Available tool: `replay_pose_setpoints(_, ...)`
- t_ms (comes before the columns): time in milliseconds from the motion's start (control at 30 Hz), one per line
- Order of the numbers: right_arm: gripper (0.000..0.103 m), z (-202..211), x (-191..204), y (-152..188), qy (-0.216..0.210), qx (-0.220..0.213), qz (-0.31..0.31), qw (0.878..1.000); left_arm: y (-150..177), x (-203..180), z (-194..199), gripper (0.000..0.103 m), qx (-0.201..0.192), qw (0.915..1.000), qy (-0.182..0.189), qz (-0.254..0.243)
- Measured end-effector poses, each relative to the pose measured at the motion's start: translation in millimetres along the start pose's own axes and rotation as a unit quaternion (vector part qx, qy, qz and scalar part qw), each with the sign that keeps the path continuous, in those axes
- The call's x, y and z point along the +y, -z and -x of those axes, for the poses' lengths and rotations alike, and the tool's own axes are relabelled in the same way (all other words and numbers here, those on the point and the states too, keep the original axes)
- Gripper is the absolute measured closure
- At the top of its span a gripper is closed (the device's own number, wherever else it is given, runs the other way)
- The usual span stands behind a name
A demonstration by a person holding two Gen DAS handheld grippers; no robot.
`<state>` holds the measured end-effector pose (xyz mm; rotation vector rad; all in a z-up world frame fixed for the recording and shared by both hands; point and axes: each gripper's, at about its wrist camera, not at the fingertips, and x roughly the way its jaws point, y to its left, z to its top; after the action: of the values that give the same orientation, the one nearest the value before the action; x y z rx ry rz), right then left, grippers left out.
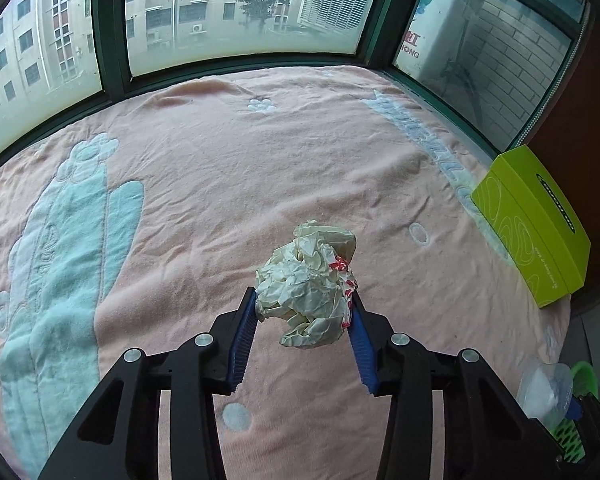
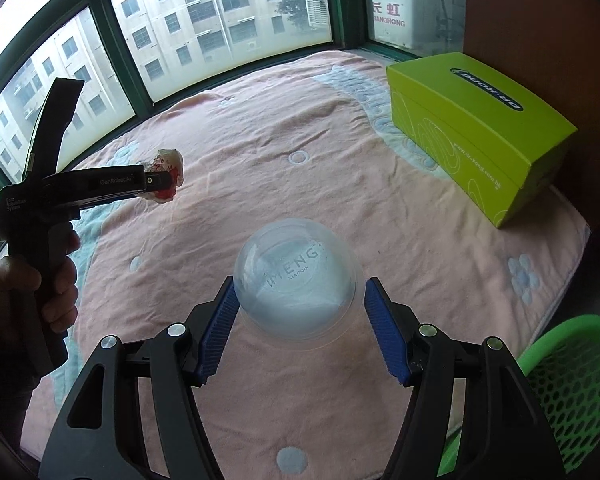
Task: Collect trash
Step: 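Carry the clear cup and paper ball with both grippers over the green basket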
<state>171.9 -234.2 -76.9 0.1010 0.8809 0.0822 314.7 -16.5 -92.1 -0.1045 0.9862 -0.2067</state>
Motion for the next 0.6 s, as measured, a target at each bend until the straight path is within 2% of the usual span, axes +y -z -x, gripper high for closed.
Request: replay_pose_setpoints(600, 0.039, 92, -13, 48, 0.015, -0.063, 0.001, 0.998, 52, -45, 119, 0.061, -0.074, 0.9964, 0.029, -0.029)
